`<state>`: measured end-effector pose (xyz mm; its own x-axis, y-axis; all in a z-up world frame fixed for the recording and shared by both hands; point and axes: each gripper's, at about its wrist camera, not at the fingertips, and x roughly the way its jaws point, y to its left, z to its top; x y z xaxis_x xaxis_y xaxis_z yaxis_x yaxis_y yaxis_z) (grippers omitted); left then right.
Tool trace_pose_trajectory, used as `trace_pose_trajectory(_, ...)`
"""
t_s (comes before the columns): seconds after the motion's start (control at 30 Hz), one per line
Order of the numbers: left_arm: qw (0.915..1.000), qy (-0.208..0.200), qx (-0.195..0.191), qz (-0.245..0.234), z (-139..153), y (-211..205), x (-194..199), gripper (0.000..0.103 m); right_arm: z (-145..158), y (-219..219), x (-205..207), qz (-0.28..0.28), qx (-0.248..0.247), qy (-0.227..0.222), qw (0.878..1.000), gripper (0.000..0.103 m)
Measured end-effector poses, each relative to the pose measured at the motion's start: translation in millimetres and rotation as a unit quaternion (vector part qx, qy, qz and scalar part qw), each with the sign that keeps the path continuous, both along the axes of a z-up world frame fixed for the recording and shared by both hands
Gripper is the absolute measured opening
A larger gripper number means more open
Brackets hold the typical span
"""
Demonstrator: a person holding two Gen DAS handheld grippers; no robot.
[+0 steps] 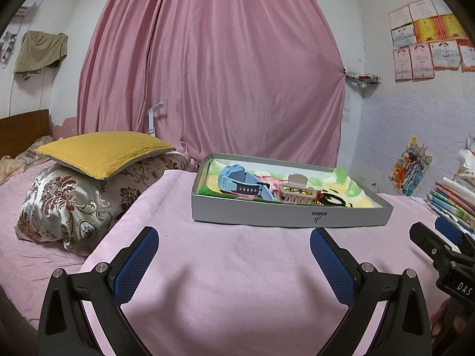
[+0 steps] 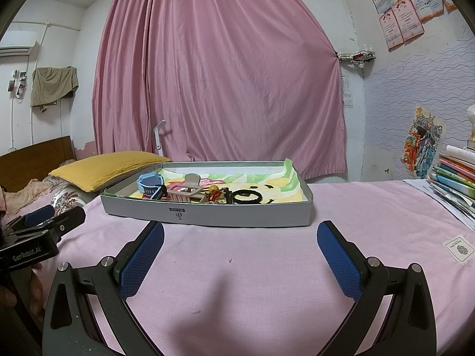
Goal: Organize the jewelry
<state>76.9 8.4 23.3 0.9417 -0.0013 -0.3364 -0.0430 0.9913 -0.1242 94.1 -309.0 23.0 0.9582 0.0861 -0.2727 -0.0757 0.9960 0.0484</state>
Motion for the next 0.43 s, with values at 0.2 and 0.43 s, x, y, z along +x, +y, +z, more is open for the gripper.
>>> trace_pose_trajectory(0.2, 0.9999, 0.006, 0.012, -0.001, -2.3, -1.5, -0.9, 0.102, -0.1, 0.5, -0.3, 0.0, -0.001, 0.0, 1.0, 0.101)
trace_pose_trajectory(0.43, 0.9998, 0.005, 0.019, -0.001, -0.4, -3.2, -1.8, 0.102, -2.1, 6.0, -1.4, 0.002, -0.003, 0.002, 1.0, 0.101)
